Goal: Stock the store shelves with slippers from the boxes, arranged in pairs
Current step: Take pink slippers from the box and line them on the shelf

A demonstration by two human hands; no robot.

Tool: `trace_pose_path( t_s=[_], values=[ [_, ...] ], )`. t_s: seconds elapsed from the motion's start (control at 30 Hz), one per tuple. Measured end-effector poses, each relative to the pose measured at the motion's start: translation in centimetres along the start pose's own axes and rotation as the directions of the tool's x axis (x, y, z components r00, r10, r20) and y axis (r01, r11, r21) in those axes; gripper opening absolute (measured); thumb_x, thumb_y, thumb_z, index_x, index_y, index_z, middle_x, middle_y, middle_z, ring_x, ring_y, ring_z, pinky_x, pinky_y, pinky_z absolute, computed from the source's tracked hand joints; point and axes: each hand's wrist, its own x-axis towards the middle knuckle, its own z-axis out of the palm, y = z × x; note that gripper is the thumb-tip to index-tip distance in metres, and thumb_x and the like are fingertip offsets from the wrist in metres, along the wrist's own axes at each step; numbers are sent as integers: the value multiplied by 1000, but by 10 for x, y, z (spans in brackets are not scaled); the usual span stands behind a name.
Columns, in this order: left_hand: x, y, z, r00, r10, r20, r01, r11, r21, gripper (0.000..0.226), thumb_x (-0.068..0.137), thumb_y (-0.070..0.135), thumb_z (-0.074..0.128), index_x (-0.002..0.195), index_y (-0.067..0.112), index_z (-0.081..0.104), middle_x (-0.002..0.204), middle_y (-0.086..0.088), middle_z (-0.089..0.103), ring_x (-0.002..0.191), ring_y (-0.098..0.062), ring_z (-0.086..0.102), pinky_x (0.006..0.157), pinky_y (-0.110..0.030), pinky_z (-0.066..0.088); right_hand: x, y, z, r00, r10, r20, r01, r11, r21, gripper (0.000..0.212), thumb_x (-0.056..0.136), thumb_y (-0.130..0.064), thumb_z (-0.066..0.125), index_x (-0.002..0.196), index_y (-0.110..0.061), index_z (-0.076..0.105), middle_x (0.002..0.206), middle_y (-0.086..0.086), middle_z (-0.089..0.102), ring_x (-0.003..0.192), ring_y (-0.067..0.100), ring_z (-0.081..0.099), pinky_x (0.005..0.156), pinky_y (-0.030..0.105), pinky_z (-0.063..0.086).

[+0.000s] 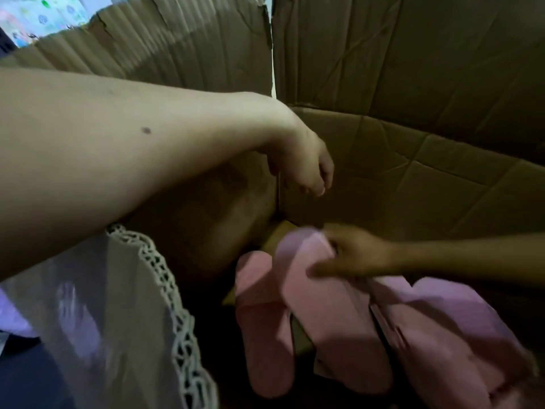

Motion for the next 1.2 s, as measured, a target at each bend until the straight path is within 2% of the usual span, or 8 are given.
trace_pose_path(
  t_s=[0.17,0.3,0.5,0.7,0.87,0.97,1.07,1.2],
  values=[
    [7,-10,3,996,-75,55,74,997,17,48,91,37,53,135,24,42,108,4,56,102,-17,56,99,-40,45,24,-13,-49,878,188,-441,24,901,432,31,82,-26,65,111,-15,61,109,6,66,100,24,63,90,42,52],
    [13,-12,4,991,-114,68,118,991,-64,63,85,47,56,139,23,35,129,-2,53,111,-22,57,87,-37,52,35,-16,-61,857,247,-453,-66,923,378,45,84,-38,57,122,-14,53,113,4,62,96,19,61,74,28,52],
    [32,-8,10,995,-82,-59,70,981,-180,105,74,52,66,149,19,0,149,-1,31,133,-21,37,111,-34,32,29,-18,-70,823,239,-515,12,899,437,21,91,-35,51,101,-18,59,87,-1,62,73,7,58,61,21,47],
    [54,-14,17,969,-71,-235,-28,918,-395,141,51,56,81,143,30,-22,145,-2,33,129,-21,42,104,-37,43,28,-20,-79,754,199,-626,219,823,524,39,80,-47,61,105,-16,63,100,0,69,90,12,66,82,31,53],
    [54,-33,20,967,-37,-253,-58,932,-358,134,57,43,83,140,40,-22,151,-8,19,135,-24,32,109,-37,37,23,-10,-71,905,25,-425,276,725,631,22,76,-43,63,86,-25,57,85,-5,64,81,11,59,69,28,41],
    [51,-41,19,954,4,-300,-92,956,-280,138,44,48,83,138,46,-18,152,-4,14,137,-23,29,110,-39,36,6,5,-78,919,-309,-246,346,930,122,31,74,-42,58,95,-20,63,99,-1,59,98,15,52,87,27,37],
    [50,-36,19,921,132,-367,-182,978,-103,139,43,45,85,140,41,-14,150,-6,16,137,-24,26,111,-40,33,2,8,-82,796,-595,-113,450,706,-547,55,86,-56,46,96,-7,68,105,9,66,105,24,51,95,36,37],
    [45,-36,15,848,262,-462,-281,959,29,123,61,29,80,148,15,-6,152,-11,23,137,-23,31,112,-34,29,1,-9,-86,684,-719,-119,406,512,-757,38,86,-39,46,78,-6,62,78,12,68,68,29,62,62,30,43]
  ],
)
